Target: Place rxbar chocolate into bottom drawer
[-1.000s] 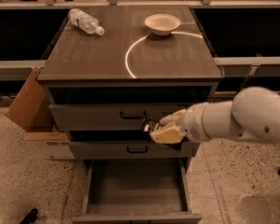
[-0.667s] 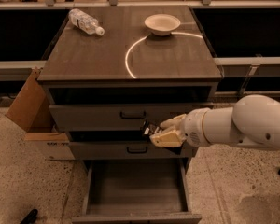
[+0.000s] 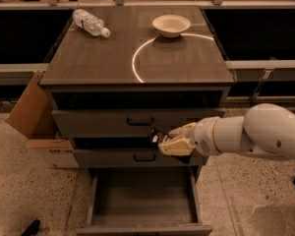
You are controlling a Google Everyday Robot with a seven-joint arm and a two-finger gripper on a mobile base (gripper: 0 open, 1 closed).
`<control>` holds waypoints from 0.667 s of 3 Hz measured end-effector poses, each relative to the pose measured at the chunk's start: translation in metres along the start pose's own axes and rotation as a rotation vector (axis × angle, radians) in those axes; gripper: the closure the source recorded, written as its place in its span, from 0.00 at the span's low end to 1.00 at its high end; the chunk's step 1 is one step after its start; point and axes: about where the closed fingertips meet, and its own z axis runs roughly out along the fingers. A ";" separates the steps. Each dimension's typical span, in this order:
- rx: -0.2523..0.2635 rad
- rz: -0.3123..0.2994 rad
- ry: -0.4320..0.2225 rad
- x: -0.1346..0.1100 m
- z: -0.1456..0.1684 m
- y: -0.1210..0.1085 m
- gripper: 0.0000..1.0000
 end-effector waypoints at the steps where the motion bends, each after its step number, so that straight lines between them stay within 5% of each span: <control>1: -0.064 0.001 -0.031 0.040 0.033 -0.014 1.00; 2: -0.148 -0.027 -0.070 0.084 0.072 -0.027 1.00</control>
Offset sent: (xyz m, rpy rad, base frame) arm 0.0218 -0.0109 -0.2127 0.2083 0.0187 0.2282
